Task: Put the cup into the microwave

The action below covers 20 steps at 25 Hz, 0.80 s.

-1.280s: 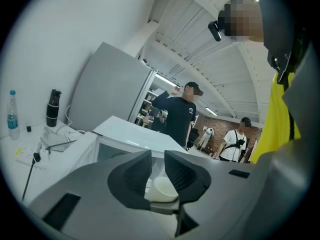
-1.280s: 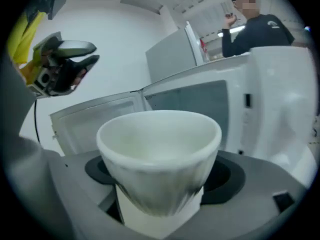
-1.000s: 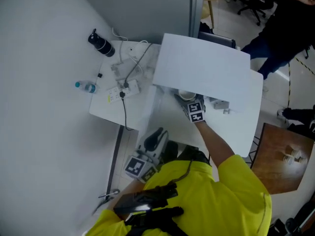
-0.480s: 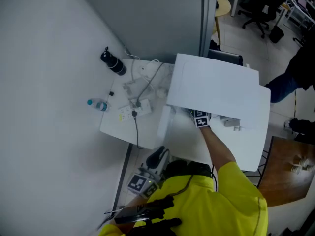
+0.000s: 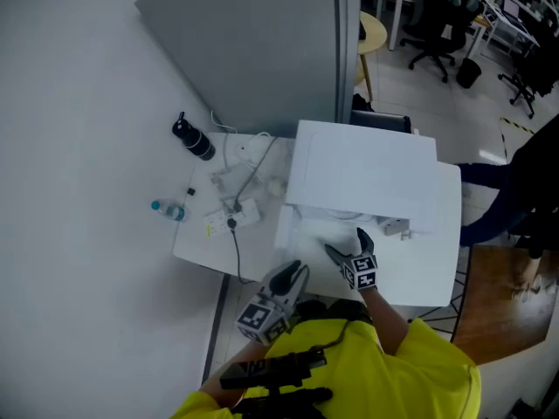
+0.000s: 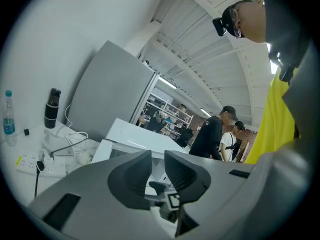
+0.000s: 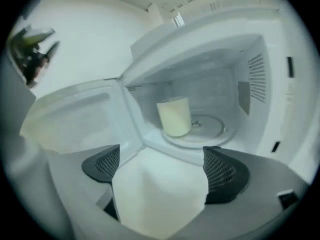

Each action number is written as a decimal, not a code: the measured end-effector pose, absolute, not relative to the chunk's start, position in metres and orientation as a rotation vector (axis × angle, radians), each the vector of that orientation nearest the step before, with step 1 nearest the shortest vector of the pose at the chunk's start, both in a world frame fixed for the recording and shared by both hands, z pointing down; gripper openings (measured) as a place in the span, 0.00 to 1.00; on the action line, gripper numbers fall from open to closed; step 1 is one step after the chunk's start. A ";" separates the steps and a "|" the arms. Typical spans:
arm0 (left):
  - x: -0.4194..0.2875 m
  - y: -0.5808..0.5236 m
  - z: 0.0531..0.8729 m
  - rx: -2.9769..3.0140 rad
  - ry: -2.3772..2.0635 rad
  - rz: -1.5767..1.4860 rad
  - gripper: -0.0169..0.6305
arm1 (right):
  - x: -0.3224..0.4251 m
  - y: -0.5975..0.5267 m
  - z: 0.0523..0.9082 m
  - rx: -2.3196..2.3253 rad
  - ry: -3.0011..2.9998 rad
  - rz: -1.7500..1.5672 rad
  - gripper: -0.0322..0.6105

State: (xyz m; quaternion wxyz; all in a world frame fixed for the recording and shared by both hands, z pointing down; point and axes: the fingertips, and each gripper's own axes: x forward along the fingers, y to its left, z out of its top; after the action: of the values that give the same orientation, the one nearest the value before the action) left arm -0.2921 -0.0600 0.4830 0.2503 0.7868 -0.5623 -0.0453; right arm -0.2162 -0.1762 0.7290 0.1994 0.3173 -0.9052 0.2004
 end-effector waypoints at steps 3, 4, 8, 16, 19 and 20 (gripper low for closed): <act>-0.289 -0.064 0.484 2.152 -1.522 -0.115 0.14 | -0.174 -0.117 0.680 0.814 -2.583 0.670 0.84; -0.289 -0.065 0.483 2.147 -1.531 -0.112 0.14 | -0.163 -0.106 0.654 0.822 -2.619 0.648 0.75; -0.294 -0.072 0.467 2.141 -1.576 -0.141 0.14 | -0.143 -0.101 0.528 0.875 -2.787 0.381 0.47; -0.282 -0.098 0.418 2.273 -1.560 -0.201 0.14 | -0.123 -0.132 0.391 1.156 -2.920 0.319 0.14; -0.275 -0.105 0.415 2.287 -1.540 -0.201 0.14 | -0.107 -0.131 0.395 1.182 -2.884 0.331 0.07; -0.273 -0.107 0.415 2.291 -1.534 -0.197 0.14 | -0.102 -0.130 0.400 1.173 -2.872 0.355 0.06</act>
State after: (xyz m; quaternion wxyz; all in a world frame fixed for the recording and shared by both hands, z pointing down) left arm -0.2732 -0.1073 0.4152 0.1877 0.8142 -0.5450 -0.0699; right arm -0.1015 -0.1301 0.3999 0.0095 0.3755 -0.9197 0.1138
